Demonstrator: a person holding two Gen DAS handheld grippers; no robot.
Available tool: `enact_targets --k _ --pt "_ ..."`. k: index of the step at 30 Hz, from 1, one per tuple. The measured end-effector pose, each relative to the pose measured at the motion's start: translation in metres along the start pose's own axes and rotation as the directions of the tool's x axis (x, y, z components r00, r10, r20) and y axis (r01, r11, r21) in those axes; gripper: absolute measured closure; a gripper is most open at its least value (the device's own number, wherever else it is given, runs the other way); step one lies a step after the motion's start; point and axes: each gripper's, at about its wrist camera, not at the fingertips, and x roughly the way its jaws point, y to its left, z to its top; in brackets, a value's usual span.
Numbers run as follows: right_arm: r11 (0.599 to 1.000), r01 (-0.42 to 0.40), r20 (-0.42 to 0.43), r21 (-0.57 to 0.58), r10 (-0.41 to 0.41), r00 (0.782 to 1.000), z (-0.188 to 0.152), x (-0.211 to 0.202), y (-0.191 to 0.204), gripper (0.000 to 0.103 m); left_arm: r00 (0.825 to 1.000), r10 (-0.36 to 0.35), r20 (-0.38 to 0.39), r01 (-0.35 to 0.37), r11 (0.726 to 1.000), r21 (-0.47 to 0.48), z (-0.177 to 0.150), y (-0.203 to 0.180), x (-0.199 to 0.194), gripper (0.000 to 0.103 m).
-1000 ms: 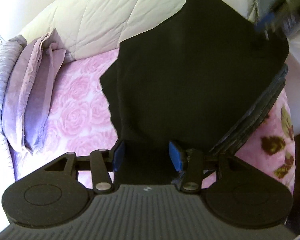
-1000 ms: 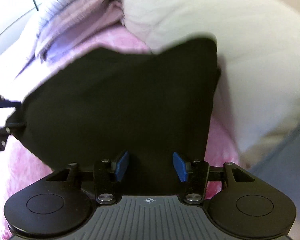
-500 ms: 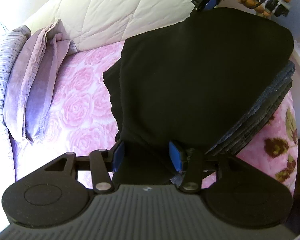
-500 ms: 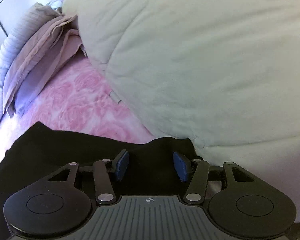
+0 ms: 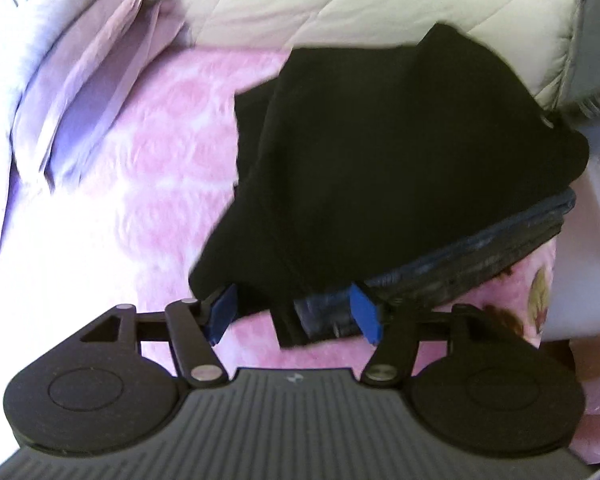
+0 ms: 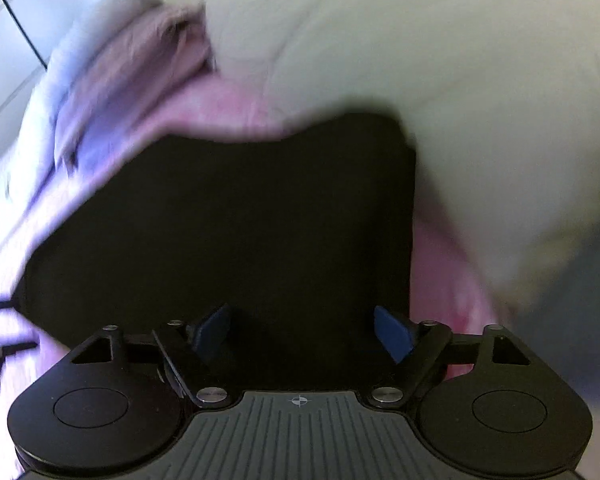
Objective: Fold clothes
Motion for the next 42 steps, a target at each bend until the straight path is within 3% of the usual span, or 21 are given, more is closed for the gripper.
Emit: enact_targets --k 6,12,18,22,26,32,42 --pt "0.987 0.075 0.03 0.139 -0.08 0.996 -0.049 -0.056 0.001 0.021 0.999 -0.035 0.041 0.038 0.997 -0.06 -0.02 -0.001 -0.032 0.044" --pt "0.957 0.12 0.077 0.263 -0.145 0.986 -0.102 -0.128 0.035 0.02 0.988 -0.093 0.126 0.11 0.984 -0.137 -0.051 -0.004 -0.077 0.028" --pt "0.952 0.192 0.173 0.237 -0.236 0.956 -0.156 -0.197 0.12 0.02 0.964 -0.171 0.202 0.197 0.974 -0.114 -0.097 -0.007 -0.136 0.02" --pt "0.95 0.196 0.212 0.244 -0.249 0.945 -0.193 -0.227 0.171 0.019 0.948 -0.196 0.25 0.228 0.968 -0.105 -0.134 0.0 -0.18 0.014" --pt "0.94 0.186 0.226 0.286 -0.254 0.94 -0.222 -0.249 0.207 0.019 0.951 -0.192 0.242 0.218 0.972 -0.087 -0.159 0.005 -0.207 0.008" --pt "0.939 0.185 0.241 0.289 -0.258 0.935 -0.234 -0.27 0.228 0.019 0.949 -0.173 0.262 0.206 0.973 -0.101 -0.175 0.007 -0.238 0.008" --pt "0.942 0.186 0.255 0.281 -0.26 0.931 -0.23 -0.286 0.239 0.018 0.947 -0.177 0.267 0.208 0.974 -0.093 -0.169 -0.007 -0.257 0.008"
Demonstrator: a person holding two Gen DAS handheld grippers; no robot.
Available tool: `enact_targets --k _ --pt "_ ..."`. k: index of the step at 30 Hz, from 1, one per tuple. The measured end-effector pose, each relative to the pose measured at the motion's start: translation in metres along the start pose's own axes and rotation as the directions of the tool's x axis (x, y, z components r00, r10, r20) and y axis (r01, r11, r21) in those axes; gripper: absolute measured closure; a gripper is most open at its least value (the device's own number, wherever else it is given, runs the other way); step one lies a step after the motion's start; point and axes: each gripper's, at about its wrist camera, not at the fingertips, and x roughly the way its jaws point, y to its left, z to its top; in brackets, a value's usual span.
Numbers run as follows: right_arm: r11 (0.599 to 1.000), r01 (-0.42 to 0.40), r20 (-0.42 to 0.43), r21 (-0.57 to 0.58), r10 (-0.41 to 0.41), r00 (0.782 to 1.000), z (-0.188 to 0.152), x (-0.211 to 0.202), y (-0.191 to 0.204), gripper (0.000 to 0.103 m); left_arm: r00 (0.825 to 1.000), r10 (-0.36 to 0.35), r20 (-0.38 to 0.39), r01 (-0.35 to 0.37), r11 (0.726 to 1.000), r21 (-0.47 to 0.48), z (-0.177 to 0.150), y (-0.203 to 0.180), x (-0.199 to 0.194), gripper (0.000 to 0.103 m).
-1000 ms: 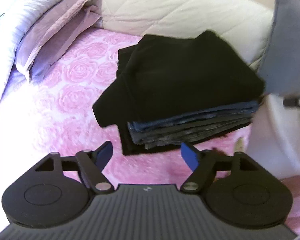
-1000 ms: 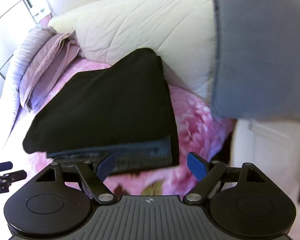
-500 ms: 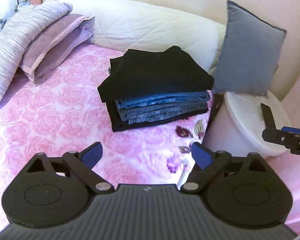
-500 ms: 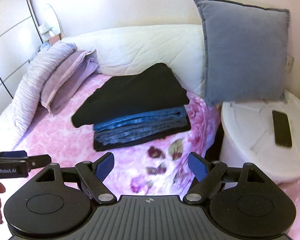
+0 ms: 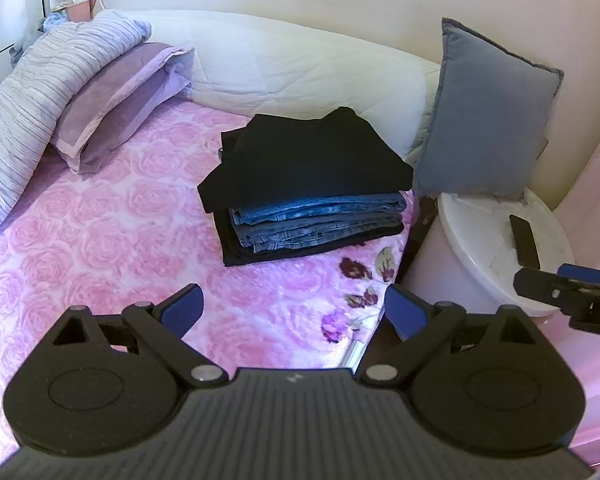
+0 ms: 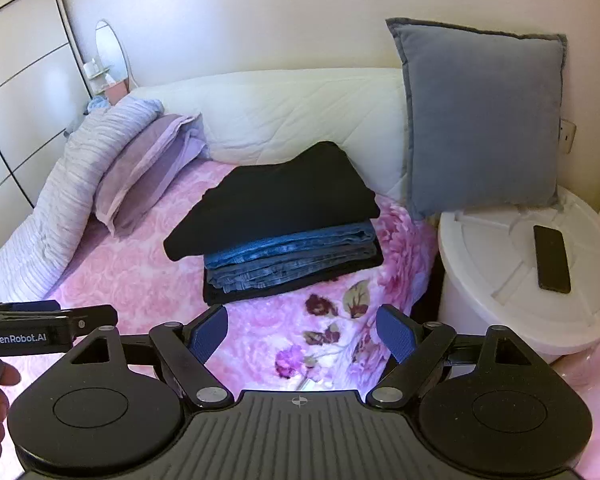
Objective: Fold clothes
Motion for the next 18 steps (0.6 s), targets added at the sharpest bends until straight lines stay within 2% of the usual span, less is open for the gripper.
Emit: enact_targets --k 12,18 --pt "0.998 0.038 -0.061 -0.051 -0.041 0.997 -0.007 0.006 0.008 0.018 0.999 0.037 -0.009 -0.037 0.999 0.002 -0.006 0.003 0.001 0.008" --pt "0.998 0.032 -0.074 -0.059 -0.037 0.997 -0.011 0.008 0.014 0.018 0.999 0.044 -0.005 -0.043 0.999 0.009 -0.008 0.004 0.001 0.008"
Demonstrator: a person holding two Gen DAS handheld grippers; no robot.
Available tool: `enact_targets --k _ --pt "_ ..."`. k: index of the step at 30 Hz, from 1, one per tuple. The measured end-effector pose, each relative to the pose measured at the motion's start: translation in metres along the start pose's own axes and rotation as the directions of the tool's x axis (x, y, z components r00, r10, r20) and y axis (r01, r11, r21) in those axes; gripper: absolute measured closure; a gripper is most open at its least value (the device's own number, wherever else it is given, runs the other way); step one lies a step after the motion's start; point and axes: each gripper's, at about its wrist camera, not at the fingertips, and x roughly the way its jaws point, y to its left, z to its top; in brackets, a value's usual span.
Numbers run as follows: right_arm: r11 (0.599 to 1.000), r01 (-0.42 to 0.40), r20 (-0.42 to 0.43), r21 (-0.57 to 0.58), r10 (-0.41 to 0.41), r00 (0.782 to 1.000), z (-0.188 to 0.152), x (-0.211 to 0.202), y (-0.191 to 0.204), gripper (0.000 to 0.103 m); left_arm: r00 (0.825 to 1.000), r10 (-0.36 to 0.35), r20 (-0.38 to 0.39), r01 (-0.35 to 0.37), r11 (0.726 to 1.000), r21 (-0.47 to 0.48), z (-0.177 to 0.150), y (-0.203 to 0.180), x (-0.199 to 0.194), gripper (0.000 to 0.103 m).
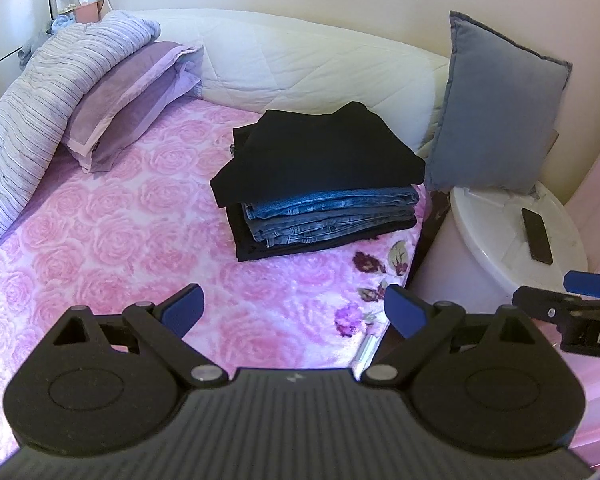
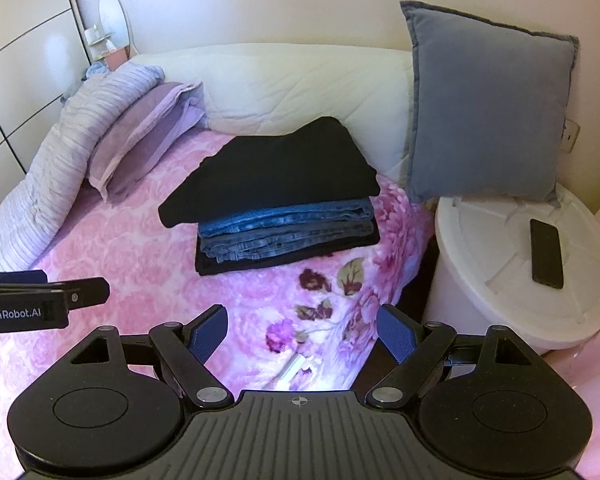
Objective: Fold clothes
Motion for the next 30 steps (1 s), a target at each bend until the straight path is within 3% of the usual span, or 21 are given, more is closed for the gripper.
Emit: enact_targets --k 30 --pt "0.999 -0.016 -0.02 -0.033 0.016 1.0 -0.004 0.002 0.009 0.018 1.0 0.023 0.013 -0.023 1.0 0.012 -0.005 -0.004 0.0 0.008"
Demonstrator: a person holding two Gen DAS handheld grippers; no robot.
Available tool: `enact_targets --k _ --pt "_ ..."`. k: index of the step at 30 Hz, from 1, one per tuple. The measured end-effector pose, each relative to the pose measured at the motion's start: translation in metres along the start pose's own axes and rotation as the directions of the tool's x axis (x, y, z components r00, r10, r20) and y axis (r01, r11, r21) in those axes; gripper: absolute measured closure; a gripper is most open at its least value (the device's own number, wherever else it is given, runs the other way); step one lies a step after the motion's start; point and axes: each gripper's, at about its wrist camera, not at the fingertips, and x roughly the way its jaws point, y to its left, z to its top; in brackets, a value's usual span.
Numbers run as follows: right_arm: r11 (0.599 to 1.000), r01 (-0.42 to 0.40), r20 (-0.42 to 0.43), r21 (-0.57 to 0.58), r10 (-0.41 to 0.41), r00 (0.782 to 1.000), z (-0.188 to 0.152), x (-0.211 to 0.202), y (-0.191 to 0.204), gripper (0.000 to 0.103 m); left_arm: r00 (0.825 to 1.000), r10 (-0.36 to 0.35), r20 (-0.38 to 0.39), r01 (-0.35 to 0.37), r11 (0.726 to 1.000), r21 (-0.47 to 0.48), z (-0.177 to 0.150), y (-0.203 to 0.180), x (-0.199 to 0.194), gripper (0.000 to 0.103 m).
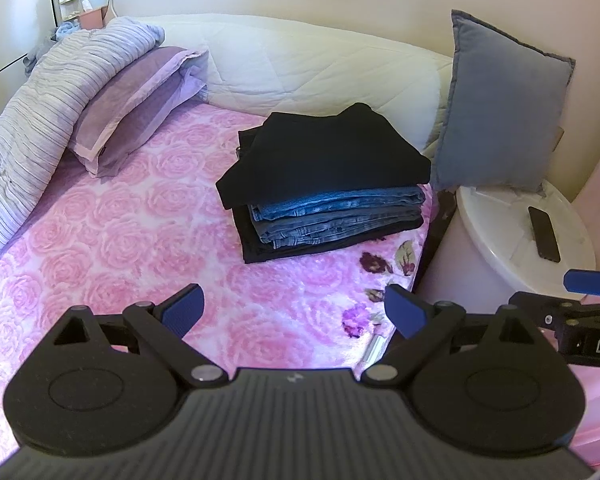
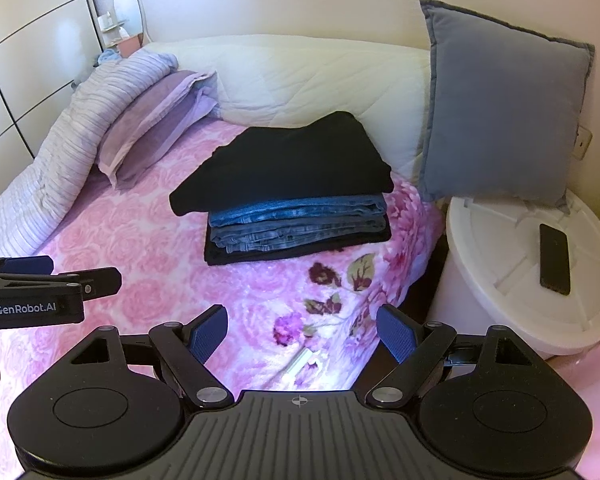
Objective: Fold clothes
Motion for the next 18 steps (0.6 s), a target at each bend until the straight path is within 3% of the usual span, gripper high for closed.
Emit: enact_targets --k 18 --pt "1.0 -0.005 -0.004 0.0 0.005 1.0 -0.001 -0.0019 -0.0026 0.018 1.0 -0.008 -0.006 0.008 1.0 0.005 -0.0002 -0.0081 0.0005 0.008"
